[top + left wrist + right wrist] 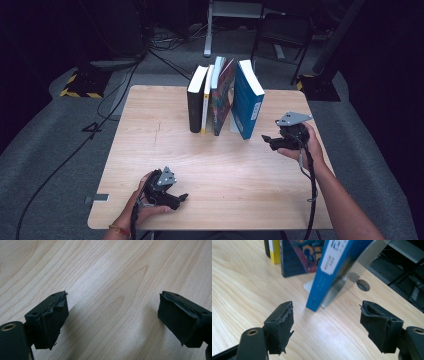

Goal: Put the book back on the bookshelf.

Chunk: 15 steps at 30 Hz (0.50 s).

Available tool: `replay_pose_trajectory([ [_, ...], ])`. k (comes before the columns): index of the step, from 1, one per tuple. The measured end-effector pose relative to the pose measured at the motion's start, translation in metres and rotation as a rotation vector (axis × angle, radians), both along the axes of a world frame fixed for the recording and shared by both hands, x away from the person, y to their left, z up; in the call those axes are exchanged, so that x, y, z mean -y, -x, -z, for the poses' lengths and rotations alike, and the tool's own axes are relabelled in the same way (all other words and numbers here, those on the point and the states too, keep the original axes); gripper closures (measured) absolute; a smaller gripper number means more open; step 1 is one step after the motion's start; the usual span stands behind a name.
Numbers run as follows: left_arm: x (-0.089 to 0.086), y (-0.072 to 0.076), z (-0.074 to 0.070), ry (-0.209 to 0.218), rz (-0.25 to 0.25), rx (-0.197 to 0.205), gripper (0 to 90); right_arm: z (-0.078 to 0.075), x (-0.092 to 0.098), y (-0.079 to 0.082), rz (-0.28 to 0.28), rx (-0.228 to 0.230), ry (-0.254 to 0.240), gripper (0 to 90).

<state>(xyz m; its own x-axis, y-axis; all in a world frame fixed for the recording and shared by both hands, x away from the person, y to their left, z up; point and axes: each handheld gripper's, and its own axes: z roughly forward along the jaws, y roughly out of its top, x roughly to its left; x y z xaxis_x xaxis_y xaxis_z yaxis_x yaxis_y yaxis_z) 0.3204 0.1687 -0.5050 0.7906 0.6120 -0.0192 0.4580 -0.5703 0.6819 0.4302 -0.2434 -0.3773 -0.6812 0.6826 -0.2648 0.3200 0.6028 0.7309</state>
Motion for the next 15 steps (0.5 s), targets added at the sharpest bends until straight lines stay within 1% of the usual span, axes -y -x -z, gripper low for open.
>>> replay_pose_trajectory([
  [2, 0.000, 0.000, 0.000, 0.001, -0.004, 0.000, 10.0, 0.005, 0.005, 0.004, -0.002, -0.001, -0.005, 26.8],
  [4, 0.000, 0.000, 0.000, 0.000, -0.004, 0.000, 10.0, 0.011, 0.011, 0.008, -0.001, -0.021, -0.005, 25.5],
  [7, 0.000, 0.000, 0.000, 0.001, -0.004, 0.000, 10.0, 0.018, 0.018, 0.015, -0.004, -0.009, 0.010, 25.6],
  [8, 0.000, 0.000, 0.000, 0.000, -0.004, 0.000, 10.0, 0.021, 0.021, 0.017, -0.005, -0.016, 0.016, 25.6],
  [11, 0.000, 0.000, 0.000, -0.001, -0.001, 0.000, 10.0, 0.031, 0.029, 0.023, -0.008, -0.035, 0.014, 25.6],
  [12, 0.000, 0.000, 0.000, 0.000, -0.002, 0.000, 10.0, 0.035, 0.032, 0.025, -0.006, -0.033, 0.026, 25.6],
  [13, 0.000, 0.000, 0.000, 0.000, -0.002, 0.000, 10.0, 0.038, 0.035, 0.028, -0.007, -0.030, 0.028, 25.6],
  [15, 0.000, 0.000, 0.000, -0.001, -0.002, 0.000, 10.0, 0.042, 0.039, 0.031, -0.007, -0.046, 0.018, 25.7],
])
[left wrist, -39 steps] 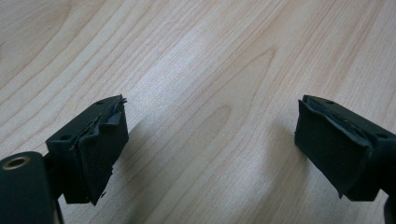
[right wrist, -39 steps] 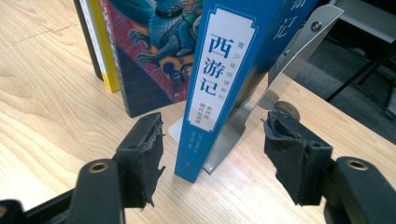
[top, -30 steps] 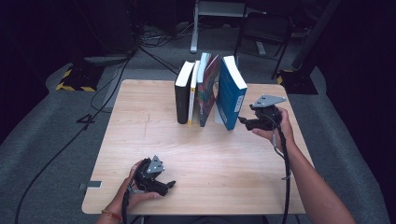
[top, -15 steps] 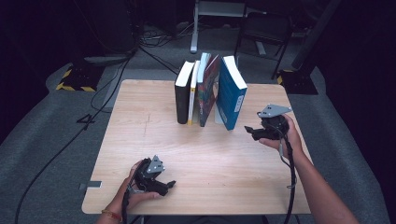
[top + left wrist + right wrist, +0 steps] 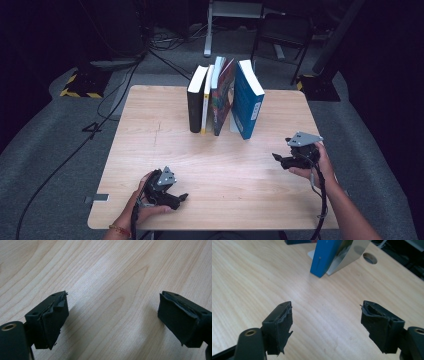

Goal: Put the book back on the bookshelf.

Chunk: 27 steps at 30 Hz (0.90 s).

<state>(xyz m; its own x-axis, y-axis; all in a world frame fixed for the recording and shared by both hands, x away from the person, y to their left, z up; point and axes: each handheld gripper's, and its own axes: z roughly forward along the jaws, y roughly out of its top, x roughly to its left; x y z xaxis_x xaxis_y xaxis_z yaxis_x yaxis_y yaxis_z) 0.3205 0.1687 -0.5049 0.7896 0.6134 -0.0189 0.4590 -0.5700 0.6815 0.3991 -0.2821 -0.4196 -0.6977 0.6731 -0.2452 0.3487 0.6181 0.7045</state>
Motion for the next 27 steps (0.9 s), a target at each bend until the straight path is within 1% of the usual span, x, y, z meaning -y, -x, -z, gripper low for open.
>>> replay_pose_trajectory([
  [3, 0.000, 0.000, 0.000, 0.000, -0.001, 0.000, 10.0, 0.005, 0.006, 0.006, -0.010, -0.015, 0.008, 25.6],
  [6, 0.000, 0.000, 0.000, -0.001, -0.002, 0.001, 10.0, 0.009, 0.011, 0.012, -0.011, -0.006, 0.023, 25.5],
  [8, 0.000, 0.000, 0.000, 0.000, -0.001, 0.000, 10.1, 0.015, 0.016, 0.016, -0.017, -0.027, 0.030, 25.2],
  [10, 0.000, 0.000, 0.000, 0.000, -0.001, 0.000, 10.1, 0.015, 0.016, 0.016, -0.017, -0.027, 0.030, 25.2],
  [11, 0.000, 0.000, 0.000, 0.000, -0.001, 0.001, 10.0, 0.021, 0.023, 0.022, -0.020, -0.024, 0.032, 24.9],
  [12, 0.000, 0.000, 0.000, 0.000, -0.001, 0.001, 10.1, 0.021, 0.023, 0.022, -0.020, -0.024, 0.032, 24.9],
  [14, 0.000, 0.000, 0.000, 0.000, -0.001, 0.001, 10.1, 0.028, 0.029, 0.025, -0.048, -0.061, 0.024, 24.3],
  [17, 0.000, -0.001, 0.000, 0.000, 0.000, 0.001, 10.0, 0.034, 0.034, 0.029, -0.072, -0.072, 0.030, 24.1],
  [19, 0.000, -0.001, 0.000, 0.000, 0.000, 0.001, 10.0, 0.037, 0.037, 0.032, -0.073, -0.069, 0.026, 23.9],
  [21, 0.000, -0.001, 0.000, 0.000, 0.000, 0.000, 10.0, 0.043, 0.041, 0.036, -0.059, -0.083, 0.007, 24.2],
  [23, 0.000, -0.001, 0.000, 0.000, 0.000, 0.001, 10.0, 0.051, 0.043, 0.039, -0.040, -0.079, 0.014, 24.7],
  [26, 0.000, 0.000, 0.000, -0.001, -0.001, 0.002, 10.3, 0.062, 0.048, 0.045, -0.053, -0.100, 0.016, 24.5],
  [27, 0.000, 0.000, 0.000, -0.002, -0.001, 0.002, 10.3, 0.064, 0.050, 0.047, -0.050, -0.099, 0.015, 24.1],
])
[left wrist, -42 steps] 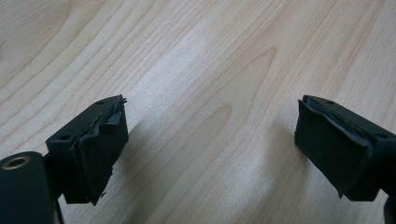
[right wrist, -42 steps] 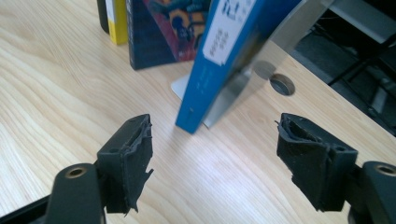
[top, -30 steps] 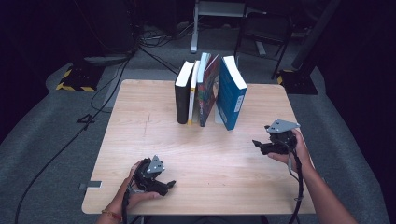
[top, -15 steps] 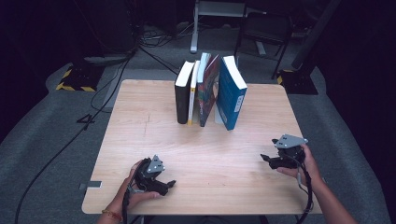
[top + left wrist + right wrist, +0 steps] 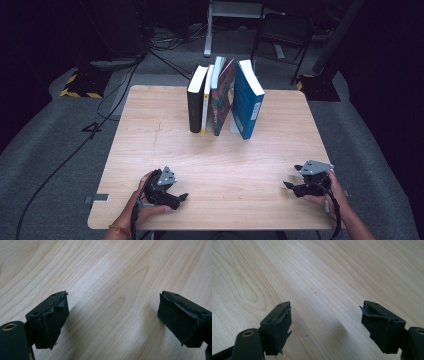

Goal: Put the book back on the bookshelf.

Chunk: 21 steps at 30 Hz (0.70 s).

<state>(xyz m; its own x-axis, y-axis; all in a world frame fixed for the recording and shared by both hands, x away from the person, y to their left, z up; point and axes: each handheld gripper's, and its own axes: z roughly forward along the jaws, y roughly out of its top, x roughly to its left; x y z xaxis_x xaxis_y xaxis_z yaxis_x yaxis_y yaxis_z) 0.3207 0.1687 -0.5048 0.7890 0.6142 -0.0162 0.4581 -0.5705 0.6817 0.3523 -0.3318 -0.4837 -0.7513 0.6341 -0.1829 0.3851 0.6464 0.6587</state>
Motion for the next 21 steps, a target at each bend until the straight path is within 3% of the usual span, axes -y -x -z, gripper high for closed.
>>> replay_pose_trajectory([
  [7, 0.000, 0.000, 0.000, 0.000, -0.003, 0.000, 10.4, 0.005, 0.013, 0.011, 0.033, 0.002, -0.045, 24.1],
  [13, 0.000, 0.001, 0.000, 0.001, -0.005, 0.001, 10.5, 0.011, 0.034, 0.018, 0.077, -0.027, -0.096, 24.4],
  [21, 0.000, 0.001, 0.000, 0.000, -0.008, 0.004, 10.8, 0.017, 0.058, 0.030, 0.124, -0.022, -0.146, 22.7],
])
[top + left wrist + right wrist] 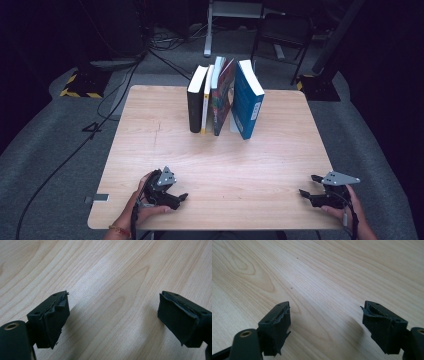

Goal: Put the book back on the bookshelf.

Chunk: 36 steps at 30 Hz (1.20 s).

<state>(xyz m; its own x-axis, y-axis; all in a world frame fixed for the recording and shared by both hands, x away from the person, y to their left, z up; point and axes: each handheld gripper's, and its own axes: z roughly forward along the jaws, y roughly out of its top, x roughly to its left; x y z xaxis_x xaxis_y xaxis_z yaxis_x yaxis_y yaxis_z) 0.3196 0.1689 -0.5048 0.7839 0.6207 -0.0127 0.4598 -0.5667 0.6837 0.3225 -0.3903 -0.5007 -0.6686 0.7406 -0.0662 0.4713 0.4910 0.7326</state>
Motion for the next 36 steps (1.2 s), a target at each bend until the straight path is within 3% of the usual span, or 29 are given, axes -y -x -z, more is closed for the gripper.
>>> replay_pose_trajectory([
  [3, 0.000, 0.000, 0.000, 0.002, -0.001, 0.000, 10.8, 0.003, 0.010, 0.003, 0.021, -0.031, -0.058, 22.4],
  [36, -0.001, 0.002, 0.000, -0.002, -0.019, -0.001, 10.7, 0.004, 0.013, 0.006, 0.039, -0.029, -0.058, 22.2],
])
